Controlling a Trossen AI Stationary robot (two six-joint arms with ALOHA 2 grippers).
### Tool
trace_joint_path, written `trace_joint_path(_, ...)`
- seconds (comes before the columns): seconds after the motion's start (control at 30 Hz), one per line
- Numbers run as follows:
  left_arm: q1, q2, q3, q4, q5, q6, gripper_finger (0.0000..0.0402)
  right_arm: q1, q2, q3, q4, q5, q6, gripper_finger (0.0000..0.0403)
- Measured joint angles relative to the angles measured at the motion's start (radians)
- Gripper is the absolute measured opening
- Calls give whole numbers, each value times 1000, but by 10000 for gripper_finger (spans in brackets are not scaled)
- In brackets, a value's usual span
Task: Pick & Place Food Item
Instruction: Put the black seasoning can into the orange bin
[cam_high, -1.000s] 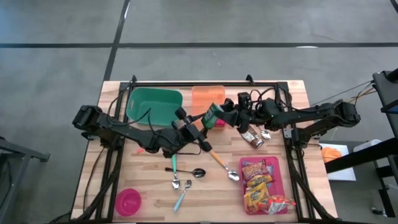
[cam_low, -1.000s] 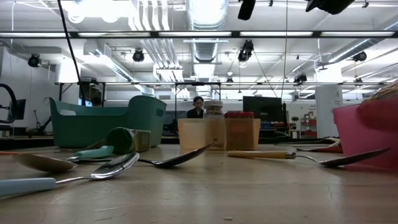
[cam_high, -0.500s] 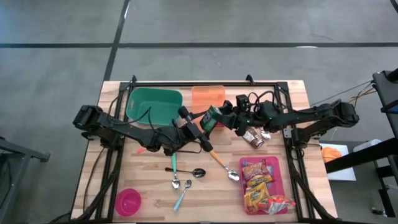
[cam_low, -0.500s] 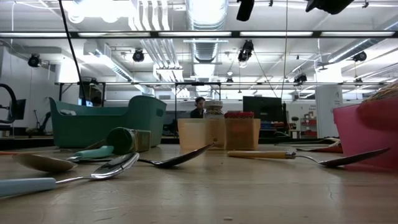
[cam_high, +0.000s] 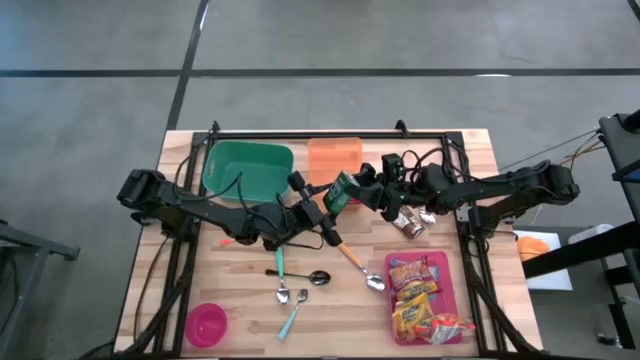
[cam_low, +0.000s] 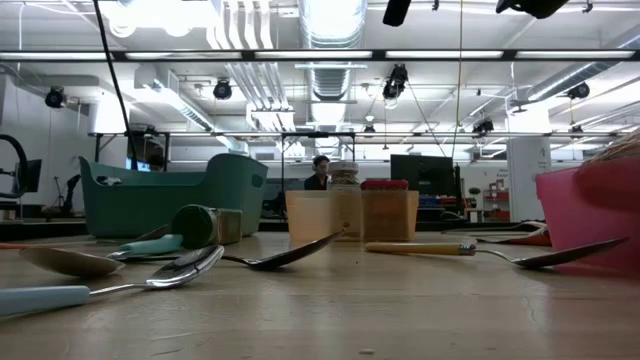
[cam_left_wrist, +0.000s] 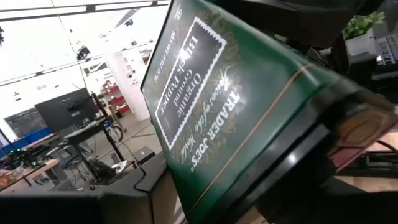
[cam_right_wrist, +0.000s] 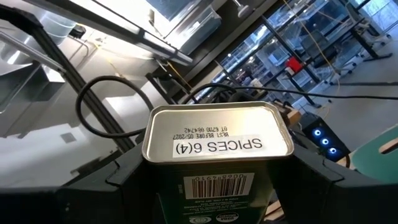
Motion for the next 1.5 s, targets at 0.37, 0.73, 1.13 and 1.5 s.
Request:
trace_joint_path(0.37, -1, -1, 0, 0, 9, -14, 199, 2, 1, -1, 5, 1, -2, 251)
trace_joint_path(0.73, -9, -2, 0, -19, 12, 298, 296, 2, 1, 8, 3, -1, -6, 250)
trace_joint_path(1.13, -48, -3, 1, -14, -23, 435, 316, 3, 3, 28, -2, -9, -26, 250)
trace_joint_path(1.5, -60, -7, 7, 76, -67, 464, 316, 21, 13, 23, -41, 70, -51, 250)
